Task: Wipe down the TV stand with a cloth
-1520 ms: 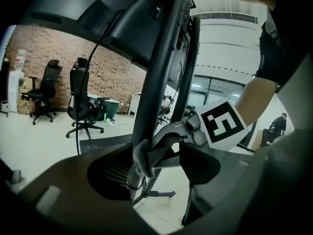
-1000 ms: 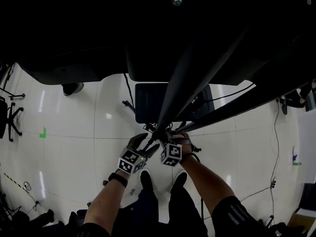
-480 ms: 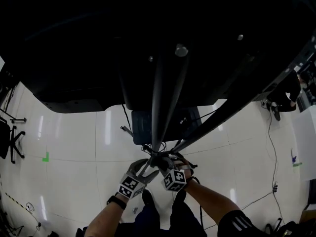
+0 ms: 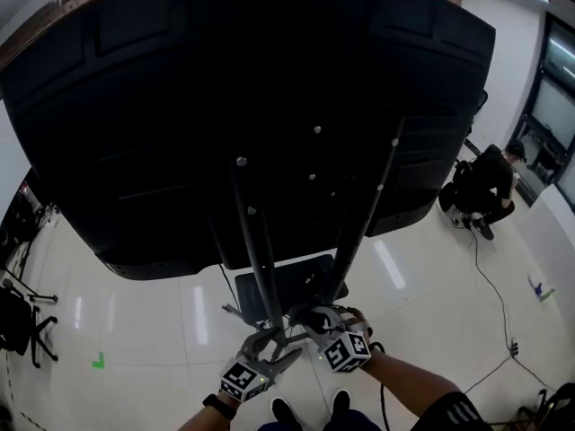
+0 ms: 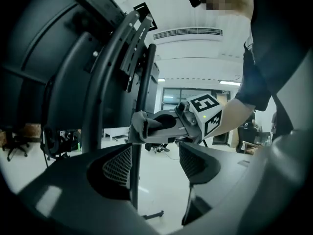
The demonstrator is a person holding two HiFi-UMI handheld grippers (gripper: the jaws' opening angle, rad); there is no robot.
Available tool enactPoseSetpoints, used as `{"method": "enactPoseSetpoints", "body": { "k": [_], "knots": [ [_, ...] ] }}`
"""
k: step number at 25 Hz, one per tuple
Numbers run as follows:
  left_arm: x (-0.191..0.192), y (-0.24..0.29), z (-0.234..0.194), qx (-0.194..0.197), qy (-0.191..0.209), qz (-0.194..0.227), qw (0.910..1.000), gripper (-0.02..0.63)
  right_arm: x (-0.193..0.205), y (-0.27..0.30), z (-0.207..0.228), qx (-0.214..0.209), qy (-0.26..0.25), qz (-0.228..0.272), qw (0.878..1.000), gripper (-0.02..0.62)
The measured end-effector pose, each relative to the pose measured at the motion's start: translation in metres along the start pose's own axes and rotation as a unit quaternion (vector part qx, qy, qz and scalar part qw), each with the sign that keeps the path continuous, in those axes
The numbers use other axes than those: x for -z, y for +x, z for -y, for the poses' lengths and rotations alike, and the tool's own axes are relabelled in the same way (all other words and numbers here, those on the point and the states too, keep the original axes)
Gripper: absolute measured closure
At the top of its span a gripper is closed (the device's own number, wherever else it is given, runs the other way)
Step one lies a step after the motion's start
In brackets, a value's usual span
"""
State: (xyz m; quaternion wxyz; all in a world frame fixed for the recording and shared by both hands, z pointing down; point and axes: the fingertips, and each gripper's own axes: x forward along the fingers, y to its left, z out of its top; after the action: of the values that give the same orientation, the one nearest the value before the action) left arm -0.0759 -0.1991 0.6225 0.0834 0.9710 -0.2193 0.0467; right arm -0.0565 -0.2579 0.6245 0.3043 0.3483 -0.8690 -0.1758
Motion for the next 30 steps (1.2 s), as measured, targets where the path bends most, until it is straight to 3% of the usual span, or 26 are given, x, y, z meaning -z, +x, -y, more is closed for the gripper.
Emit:
{"method": "enactPoseSetpoints", "body": {
  "k": [6, 12, 26, 30],
  "knots": [
    [-0.117, 0.030, 0.024, -0.015, 0.050, 0.070, 0.9962, 0.280, -0.079, -0.071, 0.101, 0.066, -0.033, 0.055, 0.996, 0.552],
    [-0.211, 0.060, 0.057, -0.031, 0.074, 0.114, 0.9902, 0.281, -0.124, -0.131, 0.169, 0.082, -0.094, 0.106, 0.987, 0.552],
    [-0.364, 0.122, 0.082, -0.084, 0.163, 0.168, 0.9685, 0.293, -0.211, -0.218, 0.320, 0.118, -0.154, 0.190, 0.962, 0.554],
    [-0.385, 0.131, 0.079, -0.097, 0.179, 0.170, 0.9641, 0.293, -0.231, -0.224, 0.354, 0.125, -0.163, 0.196, 0.959, 0.554]
  ]
}}
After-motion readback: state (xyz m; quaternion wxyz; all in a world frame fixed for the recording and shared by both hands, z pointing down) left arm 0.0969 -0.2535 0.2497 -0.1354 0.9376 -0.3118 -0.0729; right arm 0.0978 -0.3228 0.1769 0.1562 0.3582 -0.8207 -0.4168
